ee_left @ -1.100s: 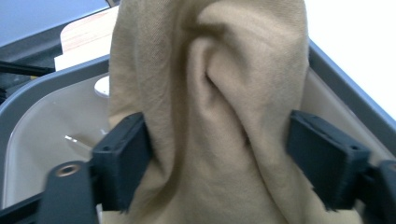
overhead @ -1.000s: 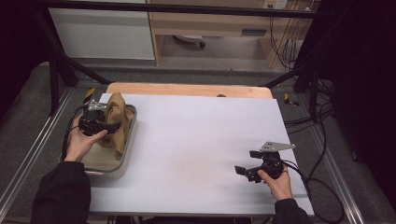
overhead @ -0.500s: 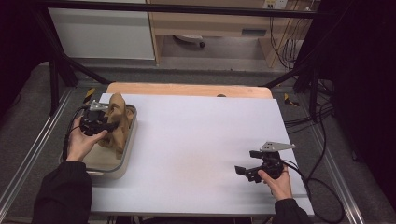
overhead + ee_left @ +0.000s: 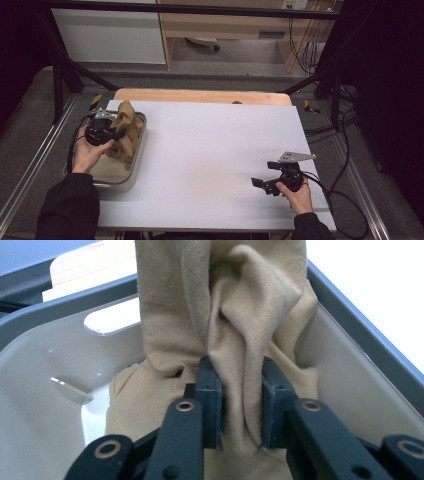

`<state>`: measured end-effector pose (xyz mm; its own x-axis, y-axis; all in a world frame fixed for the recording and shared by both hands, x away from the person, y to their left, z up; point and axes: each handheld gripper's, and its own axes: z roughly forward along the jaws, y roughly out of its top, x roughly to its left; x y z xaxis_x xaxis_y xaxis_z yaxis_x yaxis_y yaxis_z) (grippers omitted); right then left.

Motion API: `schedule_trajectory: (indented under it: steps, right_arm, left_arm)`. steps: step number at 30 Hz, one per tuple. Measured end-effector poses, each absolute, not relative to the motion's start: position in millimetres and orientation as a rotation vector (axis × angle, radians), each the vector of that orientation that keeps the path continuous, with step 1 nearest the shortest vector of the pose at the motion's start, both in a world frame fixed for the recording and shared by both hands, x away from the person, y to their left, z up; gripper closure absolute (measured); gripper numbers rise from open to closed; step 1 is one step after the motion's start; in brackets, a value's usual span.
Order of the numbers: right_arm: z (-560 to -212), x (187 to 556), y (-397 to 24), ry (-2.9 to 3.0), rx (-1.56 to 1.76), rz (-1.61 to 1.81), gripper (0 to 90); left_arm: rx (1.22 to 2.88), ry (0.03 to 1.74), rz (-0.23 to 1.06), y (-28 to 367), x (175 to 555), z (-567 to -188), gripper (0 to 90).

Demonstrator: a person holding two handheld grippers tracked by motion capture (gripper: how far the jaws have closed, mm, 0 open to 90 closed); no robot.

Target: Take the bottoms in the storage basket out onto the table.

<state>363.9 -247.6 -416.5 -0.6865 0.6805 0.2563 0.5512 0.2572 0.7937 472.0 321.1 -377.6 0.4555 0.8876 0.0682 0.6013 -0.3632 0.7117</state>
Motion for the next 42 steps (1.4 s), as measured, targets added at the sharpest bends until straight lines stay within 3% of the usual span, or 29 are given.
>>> schedule_trajectory:
  steps: [42]
  right_arm:
    - [-417,364,-247,2.385,1.175,1.401,0.7]
  left_arm:
    - [2.023,1.201,0.592,326,452,-354,79.3]
